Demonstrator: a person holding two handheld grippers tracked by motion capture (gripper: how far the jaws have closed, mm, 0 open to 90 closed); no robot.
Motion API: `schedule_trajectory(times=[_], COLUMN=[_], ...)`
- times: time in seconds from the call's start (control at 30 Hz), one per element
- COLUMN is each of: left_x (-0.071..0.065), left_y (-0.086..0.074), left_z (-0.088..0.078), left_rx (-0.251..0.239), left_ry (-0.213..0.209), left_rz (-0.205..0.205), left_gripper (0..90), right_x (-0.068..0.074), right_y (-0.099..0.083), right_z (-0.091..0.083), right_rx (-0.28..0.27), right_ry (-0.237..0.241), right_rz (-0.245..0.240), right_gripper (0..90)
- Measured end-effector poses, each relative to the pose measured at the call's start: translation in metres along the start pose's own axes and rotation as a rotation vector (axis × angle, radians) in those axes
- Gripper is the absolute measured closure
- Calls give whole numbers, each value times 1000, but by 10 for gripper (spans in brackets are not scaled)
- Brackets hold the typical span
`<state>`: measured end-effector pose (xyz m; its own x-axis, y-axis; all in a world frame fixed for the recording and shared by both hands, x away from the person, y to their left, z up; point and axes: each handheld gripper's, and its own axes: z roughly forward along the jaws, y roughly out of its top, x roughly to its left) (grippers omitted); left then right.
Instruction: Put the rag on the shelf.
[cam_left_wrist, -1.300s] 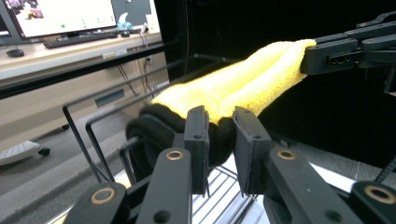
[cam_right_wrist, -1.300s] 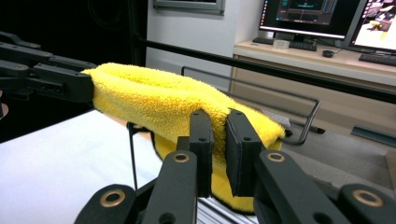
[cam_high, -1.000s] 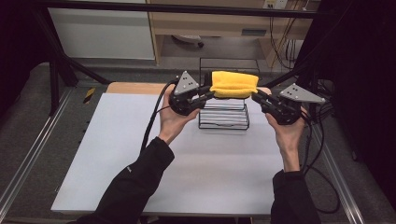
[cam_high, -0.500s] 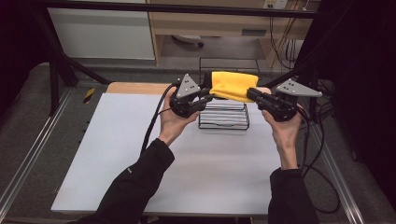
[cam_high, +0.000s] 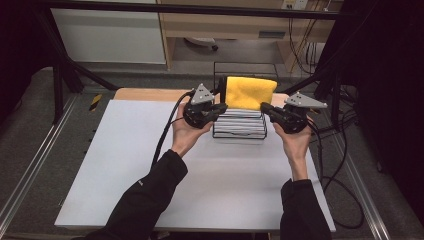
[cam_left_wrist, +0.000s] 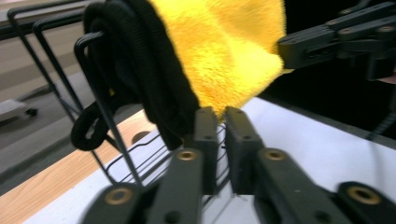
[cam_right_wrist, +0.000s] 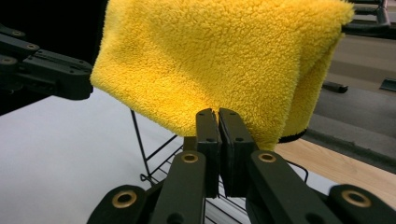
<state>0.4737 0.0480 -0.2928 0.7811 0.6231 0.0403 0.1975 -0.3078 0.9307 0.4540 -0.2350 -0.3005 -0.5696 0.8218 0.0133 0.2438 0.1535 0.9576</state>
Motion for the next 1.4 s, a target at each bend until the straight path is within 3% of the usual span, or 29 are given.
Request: schedule_trajectory(times=[0.2,0.3,0.53,0.73,1.03,1.4], left_x=[8,11,10,12,20,28], left_y=[-4,-4,-8,-21,-59,-113], left_z=[11,11,-3,-21,-49,-91], left_rx=[23,18,33,61,123,193], left_ry=[29,18,-5,-26,-19,24], left_rz=[-24,-42,-38,-55,-71,-93], left_gripper=[898,889,762,616,349,123], right_x=[-5,-5,1,8,19,31], right_y=[-5,-5,-5,-3,-12,-42], right_z=[9,8,-6,-21,-28,-26], right_rx=[13,7,-23,-26,17,74], right_ry=[-15,-9,26,52,76,110], right_rz=[4,8,5,19,39,72], right_gripper=[850,833,735,580,297,119])
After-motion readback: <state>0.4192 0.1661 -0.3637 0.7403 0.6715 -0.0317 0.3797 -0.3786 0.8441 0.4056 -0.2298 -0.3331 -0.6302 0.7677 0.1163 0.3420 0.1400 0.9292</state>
